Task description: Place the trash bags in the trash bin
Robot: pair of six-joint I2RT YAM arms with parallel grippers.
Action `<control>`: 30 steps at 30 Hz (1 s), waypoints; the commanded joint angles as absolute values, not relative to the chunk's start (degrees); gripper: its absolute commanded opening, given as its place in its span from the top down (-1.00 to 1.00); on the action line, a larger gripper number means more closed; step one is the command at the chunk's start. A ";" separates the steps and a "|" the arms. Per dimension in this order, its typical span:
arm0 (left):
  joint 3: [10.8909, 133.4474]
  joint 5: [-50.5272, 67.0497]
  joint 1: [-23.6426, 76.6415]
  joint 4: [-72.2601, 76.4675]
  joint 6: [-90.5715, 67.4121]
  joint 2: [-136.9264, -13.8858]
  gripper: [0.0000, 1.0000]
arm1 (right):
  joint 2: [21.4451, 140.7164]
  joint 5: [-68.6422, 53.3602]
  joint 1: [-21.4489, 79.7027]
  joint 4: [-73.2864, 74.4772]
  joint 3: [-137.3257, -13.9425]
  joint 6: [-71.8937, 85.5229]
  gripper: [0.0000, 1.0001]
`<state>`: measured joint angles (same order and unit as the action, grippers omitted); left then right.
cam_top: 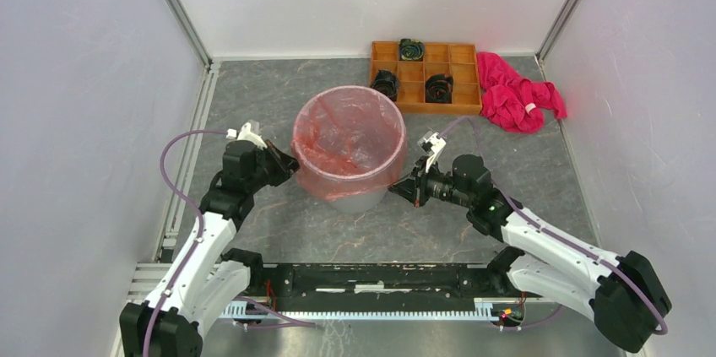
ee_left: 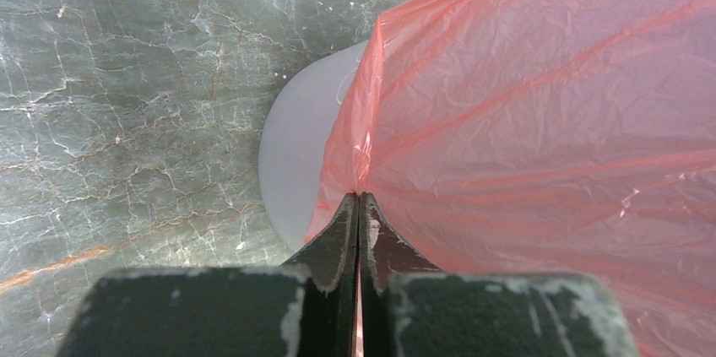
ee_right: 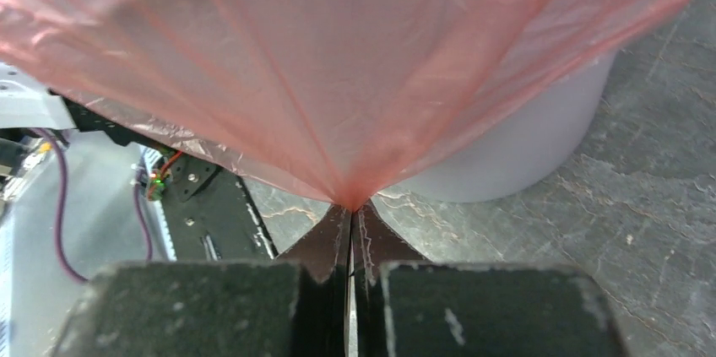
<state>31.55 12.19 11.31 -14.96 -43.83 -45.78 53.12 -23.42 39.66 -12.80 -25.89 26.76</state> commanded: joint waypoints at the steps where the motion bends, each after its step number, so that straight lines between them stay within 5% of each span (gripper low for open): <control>1: 32.15 11.66 10.99 -13.74 -41.41 -46.53 0.96 | 55.76 -19.78 39.86 -15.86 -25.35 23.35 0.99; 22: 24.26 12.50 10.99 -8.09 -44.06 -48.51 0.96 | 64.15 -14.92 39.94 -17.69 -20.88 19.77 0.72; 30: 23.71 8.89 10.99 -11.62 -45.96 -45.58 0.96 | 58.42 -2.76 39.93 3.14 -26.90 12.02 -0.04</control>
<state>23.73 11.86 11.31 -11.14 -43.72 -48.29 63.09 -11.46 39.75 -8.80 -22.00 17.76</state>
